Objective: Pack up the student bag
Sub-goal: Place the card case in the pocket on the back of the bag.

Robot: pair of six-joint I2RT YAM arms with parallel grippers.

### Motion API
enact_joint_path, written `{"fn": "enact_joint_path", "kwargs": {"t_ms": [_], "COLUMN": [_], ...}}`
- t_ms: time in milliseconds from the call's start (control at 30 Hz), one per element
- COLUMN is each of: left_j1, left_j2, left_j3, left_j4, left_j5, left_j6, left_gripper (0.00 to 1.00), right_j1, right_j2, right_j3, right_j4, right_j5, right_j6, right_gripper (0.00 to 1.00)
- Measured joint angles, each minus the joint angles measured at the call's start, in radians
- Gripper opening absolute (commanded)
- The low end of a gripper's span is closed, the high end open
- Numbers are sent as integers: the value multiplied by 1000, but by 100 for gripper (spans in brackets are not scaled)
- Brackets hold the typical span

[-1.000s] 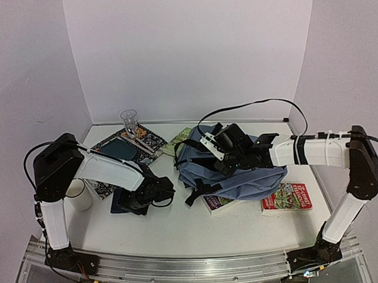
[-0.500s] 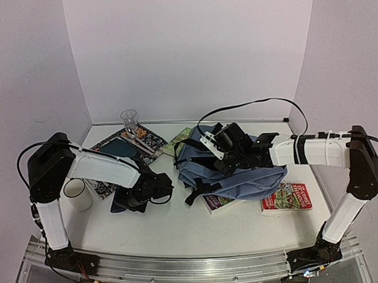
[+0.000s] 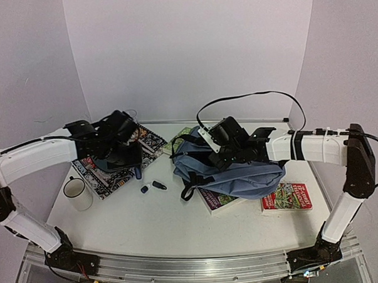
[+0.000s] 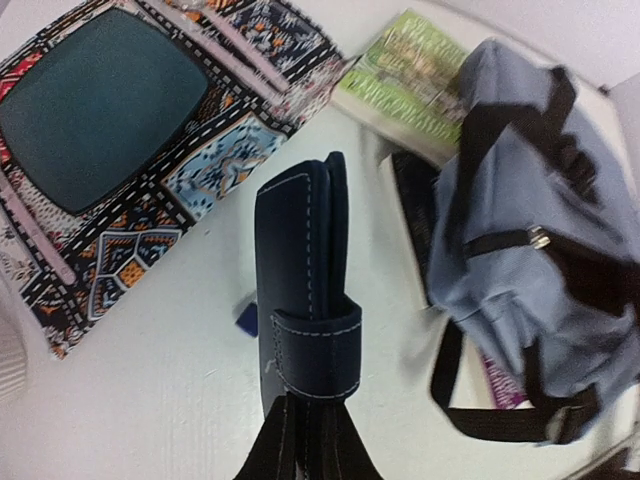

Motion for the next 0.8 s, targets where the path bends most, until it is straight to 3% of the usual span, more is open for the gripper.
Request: {"fn": "enact_joint_path", "kwargs": {"t_ms": [167,400,800], "left_j1": [82,116,121], "left_j2": [-128,-142,-140], "left_j3": [-135,-397,-460], "left_j4": [244,670,1017], "left_j5": [182,435,530], "left_j6": [-19,-177,-368], "left_gripper": [0,0,0], "right_j1": [5,8,12], "right_j2": [23,48,96], "right_j3": [30,69,118], "right_j4": [-14,-34,-39], "right_j5": [-4,-9,-5], "right_j6": [54,149,262], "right_gripper": [0,0,0]}}
